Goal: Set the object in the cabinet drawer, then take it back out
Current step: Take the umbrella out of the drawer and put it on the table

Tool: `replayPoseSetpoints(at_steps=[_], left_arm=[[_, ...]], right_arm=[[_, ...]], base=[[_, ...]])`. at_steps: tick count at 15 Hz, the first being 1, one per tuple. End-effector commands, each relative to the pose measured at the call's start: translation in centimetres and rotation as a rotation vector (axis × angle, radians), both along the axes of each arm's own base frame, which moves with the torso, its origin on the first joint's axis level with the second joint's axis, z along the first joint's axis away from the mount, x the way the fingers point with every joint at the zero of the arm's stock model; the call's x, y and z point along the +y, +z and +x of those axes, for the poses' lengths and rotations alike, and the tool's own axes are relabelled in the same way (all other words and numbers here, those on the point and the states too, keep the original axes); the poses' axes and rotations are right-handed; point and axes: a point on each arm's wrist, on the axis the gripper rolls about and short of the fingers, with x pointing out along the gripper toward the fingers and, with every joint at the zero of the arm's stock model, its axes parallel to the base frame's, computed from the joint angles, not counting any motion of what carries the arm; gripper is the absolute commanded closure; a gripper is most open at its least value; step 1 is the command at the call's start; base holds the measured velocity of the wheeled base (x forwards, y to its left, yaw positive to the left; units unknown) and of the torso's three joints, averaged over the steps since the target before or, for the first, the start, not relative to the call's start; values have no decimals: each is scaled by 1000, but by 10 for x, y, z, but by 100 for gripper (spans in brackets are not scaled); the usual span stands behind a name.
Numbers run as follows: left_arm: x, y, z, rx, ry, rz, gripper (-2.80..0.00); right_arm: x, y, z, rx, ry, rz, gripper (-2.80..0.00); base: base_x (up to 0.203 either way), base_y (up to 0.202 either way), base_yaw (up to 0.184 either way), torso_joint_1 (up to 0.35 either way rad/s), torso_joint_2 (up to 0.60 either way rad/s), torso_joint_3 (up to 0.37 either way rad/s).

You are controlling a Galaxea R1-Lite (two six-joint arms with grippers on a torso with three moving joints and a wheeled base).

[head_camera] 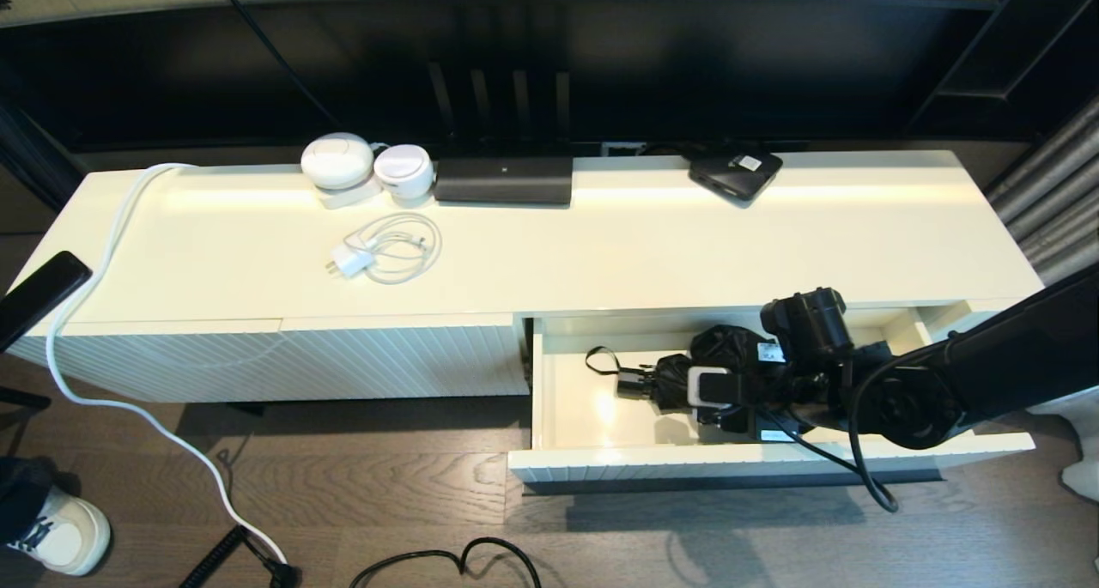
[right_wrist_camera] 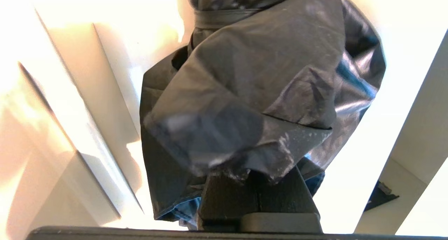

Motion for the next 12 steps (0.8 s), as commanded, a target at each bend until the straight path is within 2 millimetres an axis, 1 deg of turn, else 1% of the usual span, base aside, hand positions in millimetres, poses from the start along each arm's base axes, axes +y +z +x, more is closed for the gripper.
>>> replayPoseSetpoints(at_steps=[1,4,6,9,12], left_arm=[[0,0,0,-1,1,-1,0],[0,0,0,-1,2,-1,0],[0,0,0,-1,1,-1,0],[0,0,0,-1,1,-1,0],[0,0,0,-1,1,-1,0]], right_arm=[[-1,1,-1,-1,2,-6,0],[-3,0,-3,6,-8,1,0],[-4,4,-6,-1,-11,5,0],[-8,18,-17,-31,-10,16,0],[-14,36,-33,-71,-9,31,0]], base=[[0,0,0,0,0,0],[0,0,0,0,0,0],[0,0,0,0,0,0],[0,0,0,0,0,0],[0,0,0,0,0,0]])
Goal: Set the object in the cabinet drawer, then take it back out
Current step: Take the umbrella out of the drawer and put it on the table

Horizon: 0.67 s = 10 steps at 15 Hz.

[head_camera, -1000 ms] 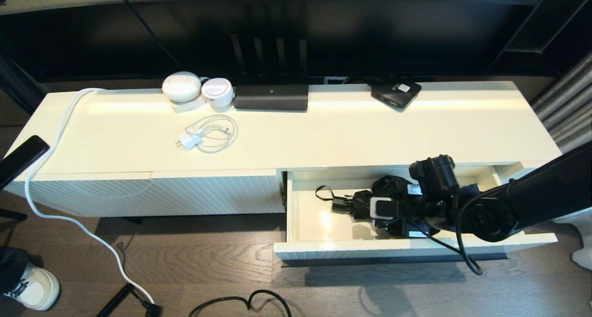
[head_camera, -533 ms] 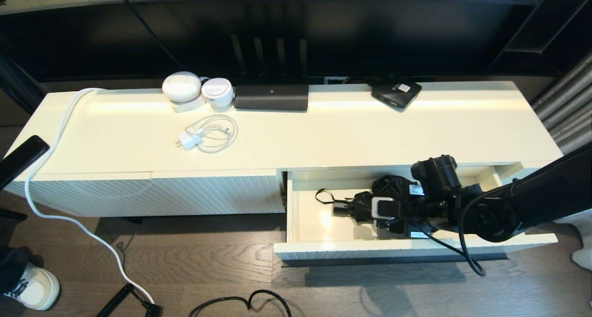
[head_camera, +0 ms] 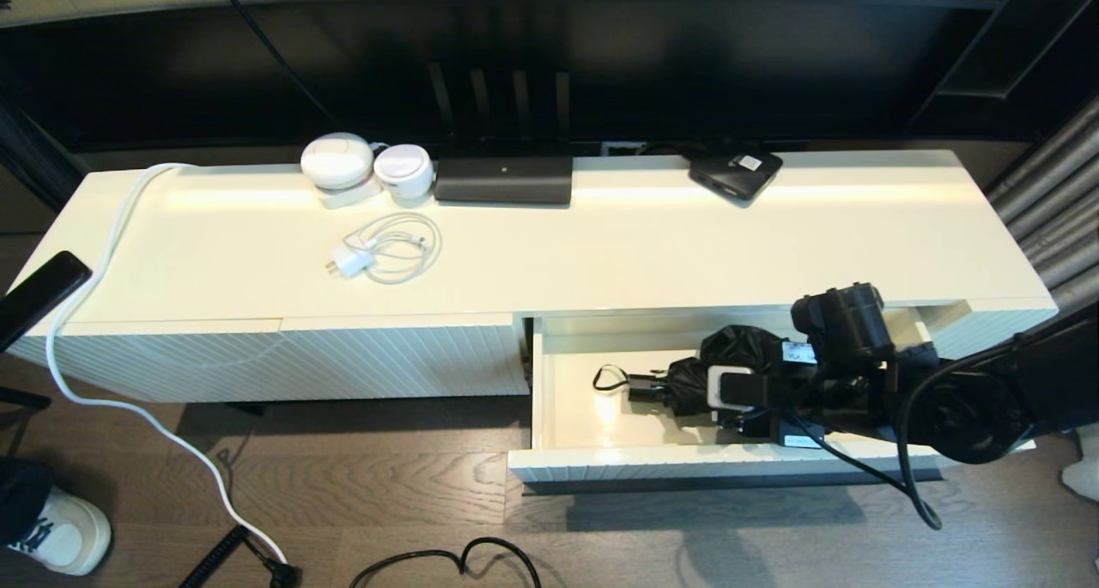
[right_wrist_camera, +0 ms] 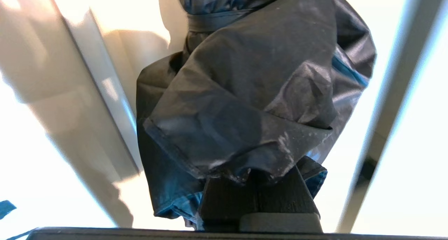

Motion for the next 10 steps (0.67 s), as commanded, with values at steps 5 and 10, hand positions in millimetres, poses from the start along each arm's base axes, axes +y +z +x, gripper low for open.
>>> replayPoseSetpoints(at_steps=[5,10], left_arm=[[0,0,0,-1,0,-1,0],[0,0,0,-1,0,-1,0]], right_arm=[[-11,40,-41,-105,19,32,0],[-22,77,-72,-227,23,69,0]], base=[[0,0,0,0,0,0],[0,0,0,0,0,0]])
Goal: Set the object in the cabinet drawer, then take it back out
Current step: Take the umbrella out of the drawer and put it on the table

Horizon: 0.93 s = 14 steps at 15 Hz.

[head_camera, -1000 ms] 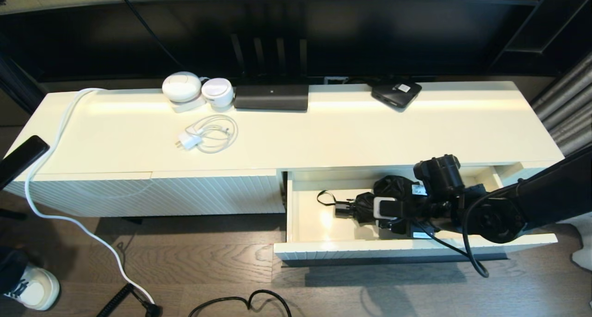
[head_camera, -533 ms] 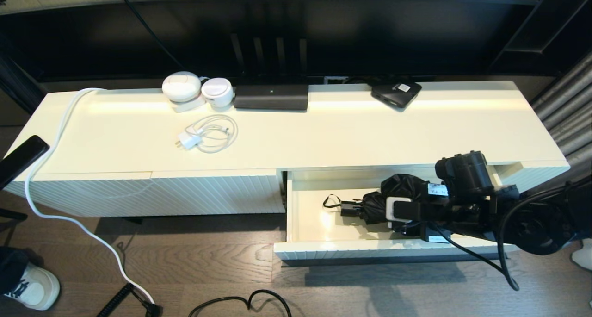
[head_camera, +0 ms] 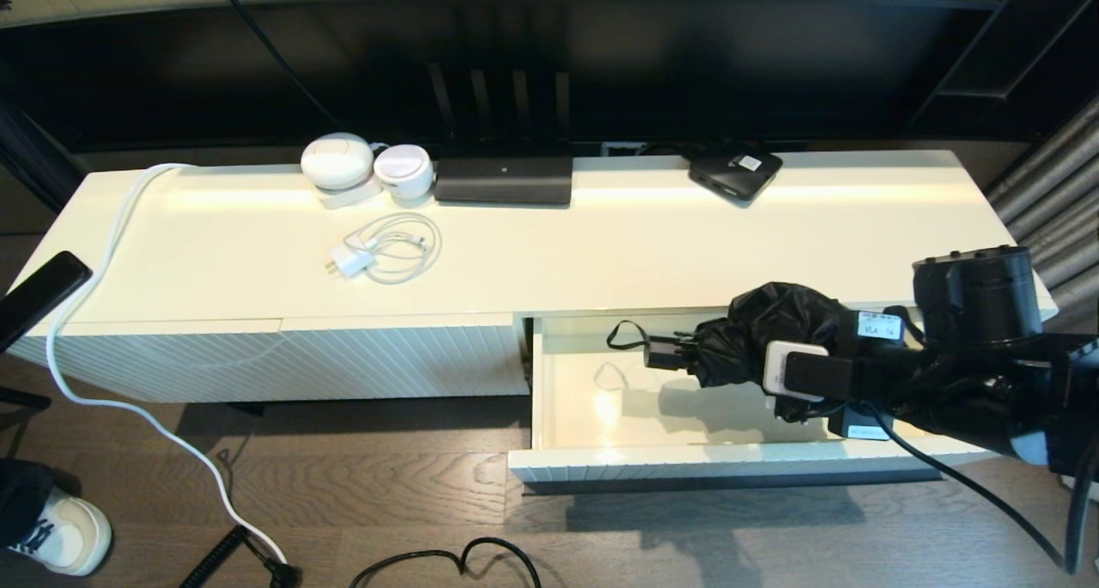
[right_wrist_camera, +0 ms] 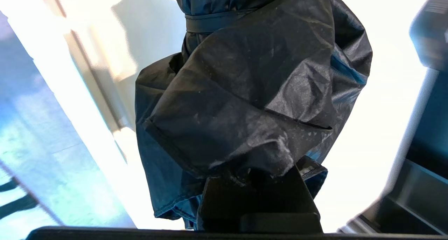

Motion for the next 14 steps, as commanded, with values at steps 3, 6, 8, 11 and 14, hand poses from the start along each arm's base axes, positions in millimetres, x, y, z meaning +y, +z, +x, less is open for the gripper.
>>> replayPoseSetpoints(at_steps=[3,6,8,11,14], left_arm=[[0,0,0,-1,0,-1,0],[0,0,0,-1,0,-1,0],[0,0,0,-1,0,-1,0],[0,0,0,-1,0,-1,0],[0,0,0,-1,0,-1,0]], right_arm=[[-12,35,-30,-130,-1,19,0],[-14,54,-34,-198,-16,14,0],[-11,62,-24,-222,-41,13,0],[-2,65,0,-233,-46,14,0],[8,54,28,-197,-44,-3,0]], base=[[0,0,0,0,0,0],[0,0,0,0,0,0],[0,0,0,0,0,0],[0,0,0,0,0,0],[0,0,0,0,0,0]])
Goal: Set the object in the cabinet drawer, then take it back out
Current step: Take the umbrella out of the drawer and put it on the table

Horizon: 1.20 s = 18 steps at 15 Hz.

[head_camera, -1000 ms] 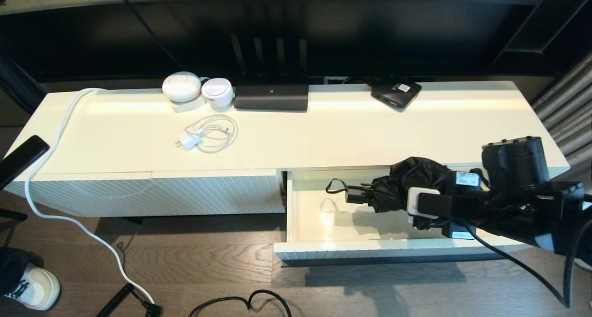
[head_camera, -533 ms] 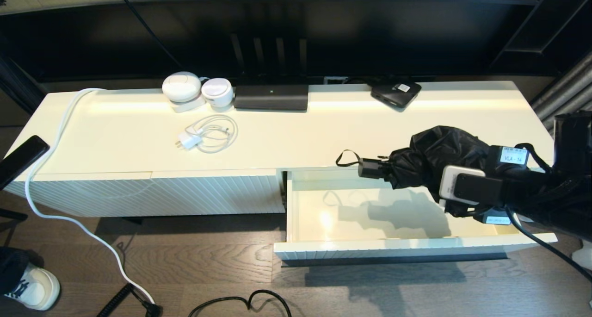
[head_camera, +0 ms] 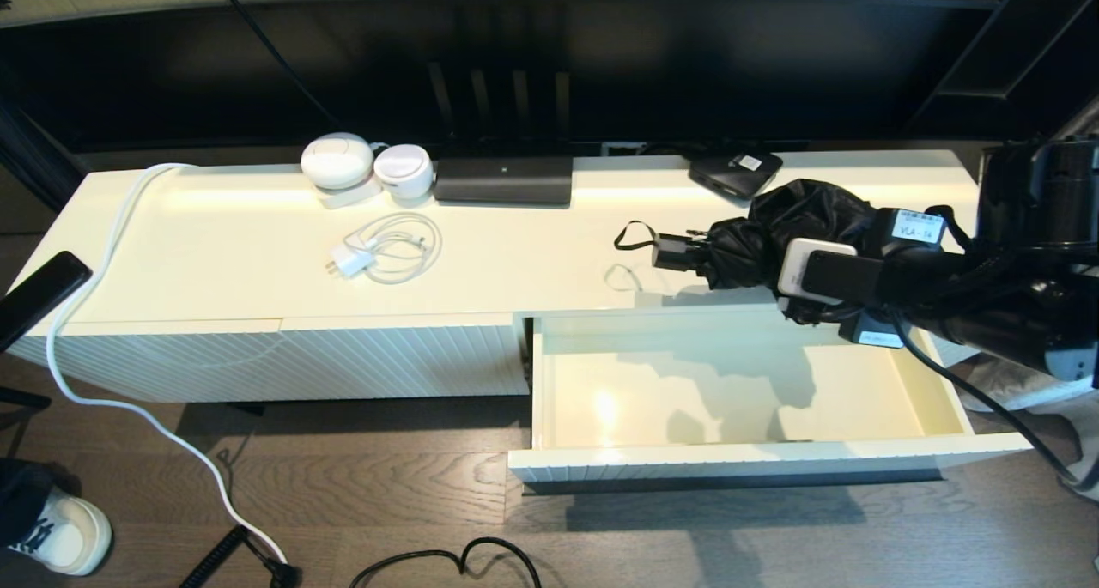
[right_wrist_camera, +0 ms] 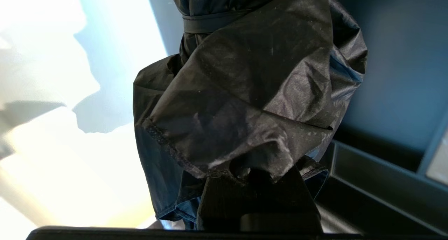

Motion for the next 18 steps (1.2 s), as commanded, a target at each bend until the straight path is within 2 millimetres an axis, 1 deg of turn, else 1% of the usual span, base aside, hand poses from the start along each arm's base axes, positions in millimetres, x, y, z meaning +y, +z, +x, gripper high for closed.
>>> replayPoseSetpoints(at_steps=[1,4,7,9,13,16,17,18], left_arm=[[0,0,0,-1,1,-1,0],[0,0,0,-1,1,-1,0],[0,0,0,-1,1,-1,0],[0,0,0,-1,1,-1,0],[0,0,0,-1,1,-1,0],[0,0,0,-1,1,-1,0],[0,0,0,-1,1,-1,0],[0,0,0,-1,1,-1,0]], right_arm=[[9,-16,24,43,2,-25,0],[13,-20,52,9,-8,-44,0],[13,-20,67,-19,-18,-42,0],[11,-19,75,-43,-25,-52,0],[13,-19,82,-52,-25,-51,0],[15,-20,81,-58,-17,-62,0],[15,-19,81,-70,-17,-69,-280],[16,-20,82,-78,-17,-67,-280]], base=[[0,0,0,0,0,0],[0,0,0,0,0,0],[0,0,0,0,0,0],[0,0,0,0,0,0],[0,0,0,0,0,0],[0,0,0,0,0,0],[0,0,0,0,0,0],[0,0,0,0,0,0]])
